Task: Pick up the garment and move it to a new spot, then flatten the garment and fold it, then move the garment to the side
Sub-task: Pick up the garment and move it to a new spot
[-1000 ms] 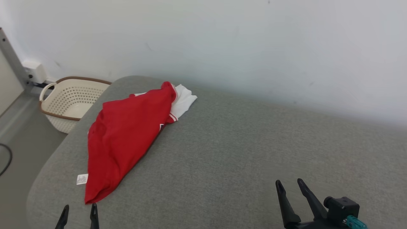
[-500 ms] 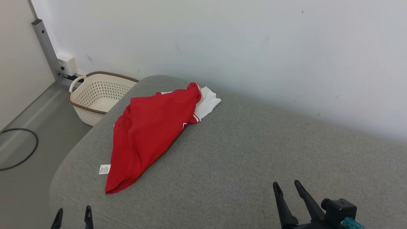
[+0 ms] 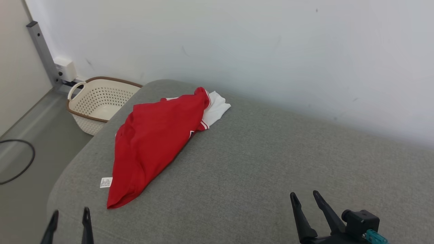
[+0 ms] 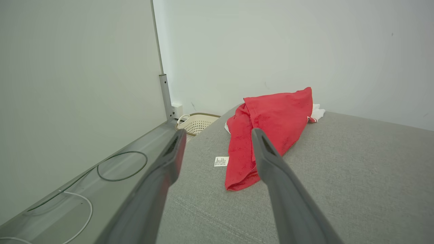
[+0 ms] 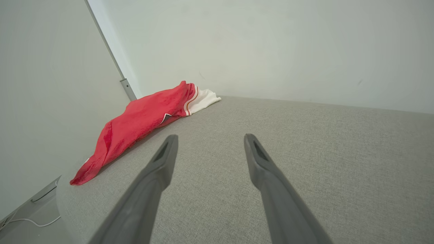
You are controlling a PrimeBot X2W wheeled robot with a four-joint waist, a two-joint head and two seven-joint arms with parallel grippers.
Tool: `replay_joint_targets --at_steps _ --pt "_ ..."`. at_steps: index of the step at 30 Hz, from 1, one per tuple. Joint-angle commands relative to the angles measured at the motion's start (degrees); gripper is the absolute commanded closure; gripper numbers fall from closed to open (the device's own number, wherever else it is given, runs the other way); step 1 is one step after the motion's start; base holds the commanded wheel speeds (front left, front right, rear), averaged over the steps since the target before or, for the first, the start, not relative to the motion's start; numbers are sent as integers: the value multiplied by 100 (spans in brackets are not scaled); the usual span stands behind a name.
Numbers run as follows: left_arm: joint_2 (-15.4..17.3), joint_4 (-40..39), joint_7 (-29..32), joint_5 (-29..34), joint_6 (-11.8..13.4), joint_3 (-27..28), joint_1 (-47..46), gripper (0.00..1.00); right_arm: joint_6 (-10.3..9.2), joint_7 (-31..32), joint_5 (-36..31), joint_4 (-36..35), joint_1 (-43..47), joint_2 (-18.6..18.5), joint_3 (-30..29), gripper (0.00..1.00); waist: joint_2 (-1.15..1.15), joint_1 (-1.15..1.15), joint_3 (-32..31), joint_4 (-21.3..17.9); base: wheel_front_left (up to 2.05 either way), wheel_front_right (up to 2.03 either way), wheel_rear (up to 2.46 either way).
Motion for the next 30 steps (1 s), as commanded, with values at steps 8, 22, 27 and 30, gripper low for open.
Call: replay_joint_targets --at_steps 8,22,27,30 --pt "290 144 54 -302 -306 104 -1407 0 2 50 -51 -87 -168 -104 8 0 -1 0 238 -541 0 0 0" --pt "689 1351 351 -714 -1011 -50 -3878 0 2 97 -74 -310 -670 -288 40 0 -1 0 1062 -1549 0 0 0" --pt "743 2064 457 -937 -1188 -7 -4628 0 2 44 -62 -329 -866 -309 76 0 -1 0 1357 -1835 0 0 0" --pt "794 2347 490 -990 -1237 11 -4858 0 2 19 -51 -313 -937 -318 88 0 -1 0 1459 -1944 0 0 0"
